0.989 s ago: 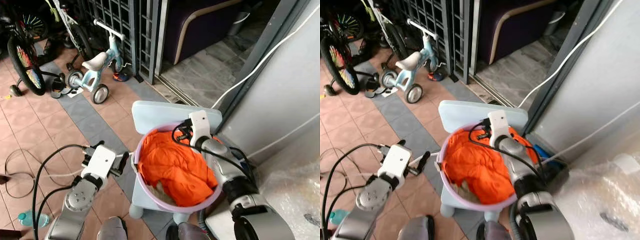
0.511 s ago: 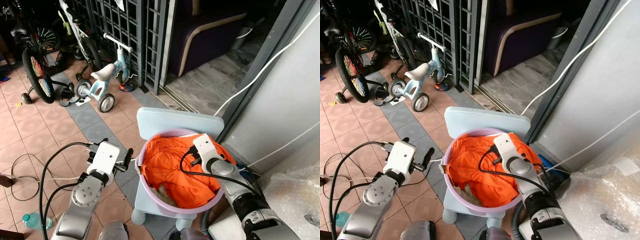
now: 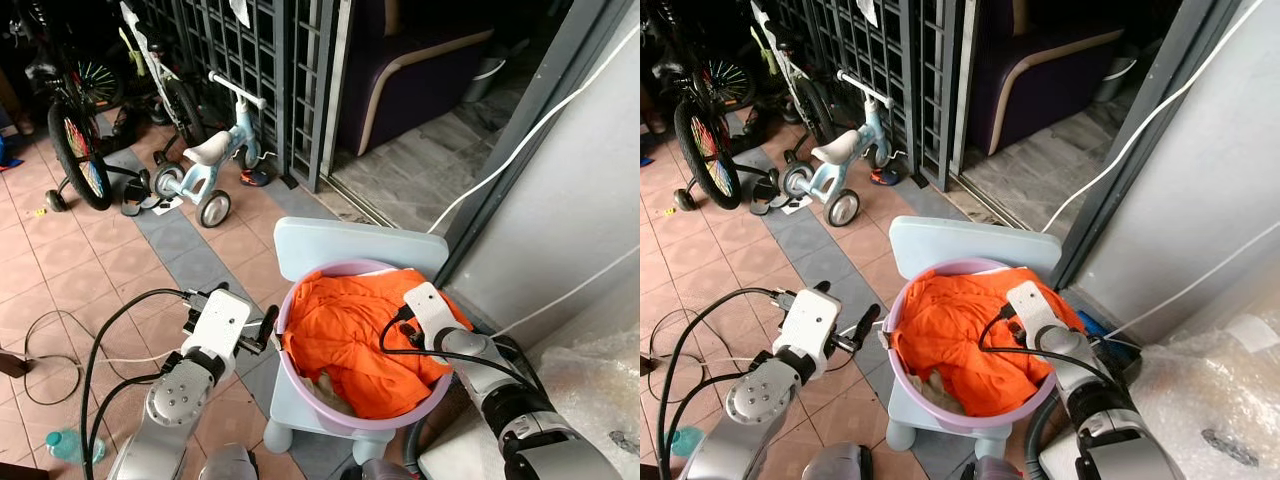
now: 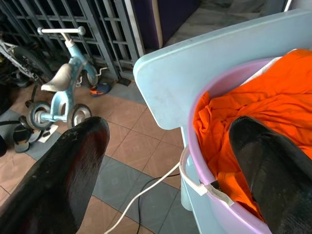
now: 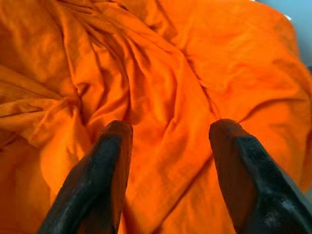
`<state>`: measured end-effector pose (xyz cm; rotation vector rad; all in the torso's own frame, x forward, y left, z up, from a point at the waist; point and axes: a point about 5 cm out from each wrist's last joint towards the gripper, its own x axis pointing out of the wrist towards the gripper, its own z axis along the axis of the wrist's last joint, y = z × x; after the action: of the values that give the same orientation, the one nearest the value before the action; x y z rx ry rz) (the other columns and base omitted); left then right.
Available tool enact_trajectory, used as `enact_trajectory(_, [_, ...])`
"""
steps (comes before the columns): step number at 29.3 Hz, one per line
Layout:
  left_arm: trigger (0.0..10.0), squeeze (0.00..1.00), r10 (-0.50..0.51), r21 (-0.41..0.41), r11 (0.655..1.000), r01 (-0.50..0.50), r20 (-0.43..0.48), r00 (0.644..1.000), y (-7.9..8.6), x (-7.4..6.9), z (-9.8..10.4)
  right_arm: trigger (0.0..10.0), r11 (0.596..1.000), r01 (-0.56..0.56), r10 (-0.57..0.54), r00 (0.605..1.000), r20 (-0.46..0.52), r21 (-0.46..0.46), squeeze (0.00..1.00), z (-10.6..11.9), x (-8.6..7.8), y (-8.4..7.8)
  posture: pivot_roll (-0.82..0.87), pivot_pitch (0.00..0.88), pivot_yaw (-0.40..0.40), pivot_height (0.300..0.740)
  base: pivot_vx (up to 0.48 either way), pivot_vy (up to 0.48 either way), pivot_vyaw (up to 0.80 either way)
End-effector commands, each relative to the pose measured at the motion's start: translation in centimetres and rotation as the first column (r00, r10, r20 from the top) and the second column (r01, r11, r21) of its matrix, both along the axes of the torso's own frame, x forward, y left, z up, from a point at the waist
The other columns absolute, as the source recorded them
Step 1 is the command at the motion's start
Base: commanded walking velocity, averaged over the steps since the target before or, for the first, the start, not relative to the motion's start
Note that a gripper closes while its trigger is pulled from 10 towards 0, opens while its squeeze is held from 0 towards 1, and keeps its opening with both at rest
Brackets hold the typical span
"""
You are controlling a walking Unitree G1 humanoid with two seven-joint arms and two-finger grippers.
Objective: Clothes washing
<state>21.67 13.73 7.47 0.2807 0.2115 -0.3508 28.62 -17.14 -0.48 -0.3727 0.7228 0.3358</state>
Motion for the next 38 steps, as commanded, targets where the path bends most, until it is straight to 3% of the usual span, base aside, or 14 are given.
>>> enact_trajectory(1, [10.0,0.00,-0.014,0.001,1.000,0.014,-0.005,1.000,-0.3,-0.6,0.4,10.0,1.000,0.004,-0.004,1.000,-0.007,-0.006,1.00,-0.2,-0.6,-0.3,0.05,0.138,-0.036,0.740,0.000,0.000,0.00])
enact_trajectory(6, [10.0,0.00,0.012,0.001,1.000,-0.012,-0.035,0.999,-0.2,-2.5,0.7,10.0,0.999,-0.036,0.036,0.999,0.001,-0.031,1.00,-0.1,-1.8,-0.8,0.04,0.204,-0.044,0.740,0.000,0.000,0.00])
enact_trajectory(9, [10.0,0.00,0.021,-0.007,1.000,-0.021,-0.042,0.999,-0.3,-3.0,1.1,10.0,0.997,-0.062,0.063,0.998,0.003,-0.036,1.00,0.0,-2.2,-0.7,0.03,0.233,-0.051,0.740,0.000,0.000,0.00])
enact_trajectory(10, [10.0,0.00,0.032,-0.015,0.999,-0.033,-0.043,0.999,-0.3,-3.0,1.4,10.0,0.993,-0.103,0.104,0.994,0.013,-0.056,0.00,0.2,-2.2,-0.1,0.03,0.259,-0.062,0.740,0.000,0.000,0.00])
enact_trajectory(18, [10.0,0.00,0.056,-0.020,0.998,-0.057,-0.053,0.997,-0.3,-3.3,1.8,10.0,0.974,-0.205,0.206,0.979,-0.003,-0.099,0.00,0.3,-1.4,1.6,0.02,0.291,-0.079,0.740,0.000,0.000,0.00])
enact_trajectory(22, [10.0,0.00,0.058,-0.020,0.998,-0.059,-0.070,0.996,-0.4,-3.7,1.9,10.0,0.931,-0.329,0.324,0.944,-0.054,-0.160,0.00,-0.6,-1.4,2.9,0.02,0.297,-0.077,0.740,0.000,0.000,0.00])
enact_trajectory(23, [10.0,0.00,0.058,-0.020,0.998,-0.059,-0.071,0.996,-0.5,-3.7,1.9,8.8,0.919,-0.356,0.351,0.934,-0.063,-0.169,0.00,-0.8,-1.4,3.2,0.02,0.297,-0.078,0.740,0.000,0.000,0.00])
enact_trajectory(24, [10.0,0.00,0.057,-0.020,0.998,-0.059,-0.074,0.996,-0.5,-3.8,1.9,0.6,0.908,-0.378,0.372,0.926,-0.067,-0.179,0.00,-0.9,-1.4,3.5,0.02,0.297,-0.079,0.740,0.000,0.000,0.00])
enact_trajectory(25, [10.0,0.00,0.057,-0.019,0.998,-0.059,-0.076,0.995,-0.6,-3.8,1.8,0.0,0.890,-0.413,0.406,0.911,-0.075,-0.192,0.00,-1.1,-1.4,4.3,0.03,0.296,-0.082,0.740,0.000,0.000,0.00])
enact_trajectory(30, [10.0,0.00,0.073,-0.015,0.997,-0.075,-0.077,0.994,-0.4,-3.8,1.8,0.0,0.911,-0.371,0.361,0.928,-0.089,-0.180,0.00,-1.3,-1.1,5.0,0.03,0.287,-0.092,0.740,0.000,0.000,0.00])
enact_trajectory(34, [10.0,0.00,0.082,-0.012,0.996,-0.083,-0.079,0.994,-0.4,-3.8,1.8,0.0,0.968,-0.230,0.217,0.967,-0.130,-0.099,0.00,-1.9,-1.2,4.7,0.04,0.283,-0.093,0.740,0.000,0.000,0.00])
enact_trajectory(38, [10.0,0.00,0.082,-0.011,0.996,-0.083,-0.077,0.994,-0.5,-3.7,1.8,0.0,0.986,-0.160,0.151,0.975,-0.163,-0.043,0.00,-2.2,-1.5,4.8,0.03,0.280,-0.090,0.740,0.000,0.000,0.00])
